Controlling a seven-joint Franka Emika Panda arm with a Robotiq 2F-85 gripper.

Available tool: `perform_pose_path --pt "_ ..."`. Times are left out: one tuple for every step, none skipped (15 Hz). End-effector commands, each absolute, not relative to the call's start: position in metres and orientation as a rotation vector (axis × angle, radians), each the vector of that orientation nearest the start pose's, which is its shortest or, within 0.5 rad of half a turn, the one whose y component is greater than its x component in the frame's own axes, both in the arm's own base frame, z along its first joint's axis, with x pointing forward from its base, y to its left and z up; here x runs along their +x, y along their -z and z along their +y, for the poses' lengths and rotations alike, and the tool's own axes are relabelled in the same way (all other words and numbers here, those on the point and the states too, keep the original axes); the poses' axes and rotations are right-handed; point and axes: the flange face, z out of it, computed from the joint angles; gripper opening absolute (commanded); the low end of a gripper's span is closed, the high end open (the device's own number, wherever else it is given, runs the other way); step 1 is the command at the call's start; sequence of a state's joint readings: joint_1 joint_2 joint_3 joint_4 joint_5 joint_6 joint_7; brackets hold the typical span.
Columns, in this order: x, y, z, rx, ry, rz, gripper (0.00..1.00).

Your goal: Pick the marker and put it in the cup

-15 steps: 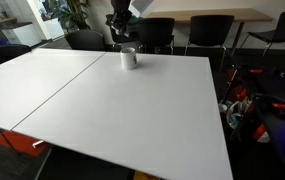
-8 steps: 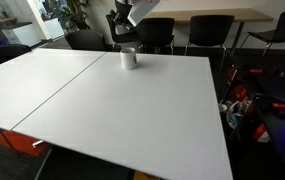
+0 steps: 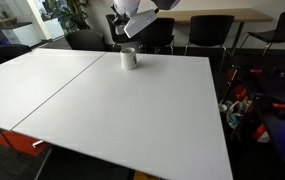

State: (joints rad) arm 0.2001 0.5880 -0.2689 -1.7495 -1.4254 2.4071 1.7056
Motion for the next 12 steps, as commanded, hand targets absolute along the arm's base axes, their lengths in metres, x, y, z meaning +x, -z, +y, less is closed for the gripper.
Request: perform_pose_path --pt "0.683 -0.256 -0.0338 2.026 -1.083 -0.719 0.05" --pt "0.6827 -0.2547 -0.0332 2.003 -1.105 -0.737 0.05" --pt "0.6824 -0.2534 -0.0328 1.985 -1.122 -0.753 0.05" --pt "0.6817 -0.2511 -0.0324 1.993 -1.125 -0.753 0.05" --pt "0.6781 -0.2509 -0.0303 2.022 -1.087 -0.73 0.18" --pt "0.678 -0.2496 -0.0297 2.021 -1.093 -0.735 0.18" --pt "0.678 -0.249 -0.0298 2.023 -1.093 -0.738 0.18" --pt "0.6781 -0.249 -0.0309 2.022 -1.093 -0.74 0.18" --pt "0.6782 -0.2491 -0.0319 2.022 -1.092 -0.741 0.18" --pt "0.6783 -0.2492 -0.0322 2.022 -1.092 -0.742 0.18" --pt "0.6783 -0.2492 -0.0322 2.022 -1.092 -0.743 0.18" --pt "0.6784 -0.2493 -0.032 2.022 -1.092 -0.743 0.05"
